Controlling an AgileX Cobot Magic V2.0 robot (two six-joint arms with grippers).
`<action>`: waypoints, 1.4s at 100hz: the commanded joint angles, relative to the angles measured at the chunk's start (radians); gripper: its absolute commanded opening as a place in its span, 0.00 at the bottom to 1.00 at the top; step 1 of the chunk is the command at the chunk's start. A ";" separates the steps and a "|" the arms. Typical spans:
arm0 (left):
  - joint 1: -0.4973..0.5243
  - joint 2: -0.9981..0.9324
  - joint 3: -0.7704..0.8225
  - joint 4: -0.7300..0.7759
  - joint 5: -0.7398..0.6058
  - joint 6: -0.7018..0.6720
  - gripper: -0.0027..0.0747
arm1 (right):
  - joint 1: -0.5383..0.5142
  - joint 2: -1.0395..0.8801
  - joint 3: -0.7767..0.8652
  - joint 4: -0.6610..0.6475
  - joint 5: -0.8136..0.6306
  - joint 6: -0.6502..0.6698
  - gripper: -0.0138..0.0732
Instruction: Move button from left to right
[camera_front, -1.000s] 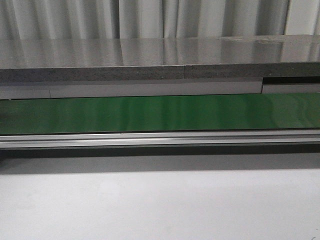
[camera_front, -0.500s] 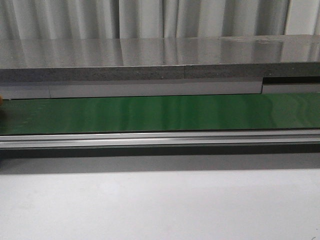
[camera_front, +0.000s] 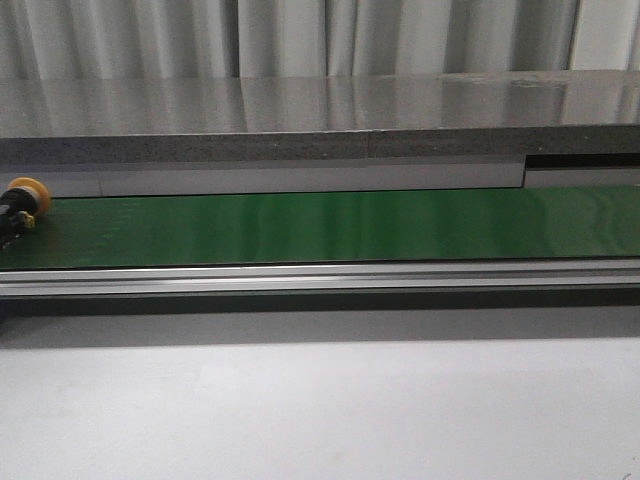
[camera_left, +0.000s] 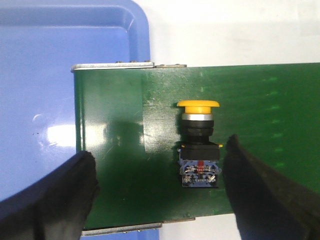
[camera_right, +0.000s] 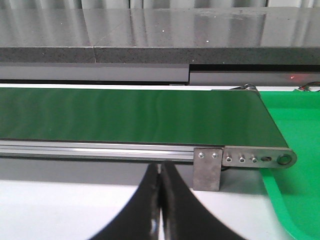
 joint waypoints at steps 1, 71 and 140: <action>-0.007 -0.119 0.012 -0.048 -0.061 0.018 0.70 | 0.002 -0.020 -0.015 -0.006 -0.082 -0.004 0.08; -0.007 -0.935 0.757 -0.080 -0.701 0.030 0.70 | 0.002 -0.020 -0.015 -0.006 -0.082 -0.004 0.08; -0.007 -1.304 1.073 -0.106 -0.827 0.030 0.70 | 0.002 -0.020 -0.015 -0.006 -0.082 -0.004 0.08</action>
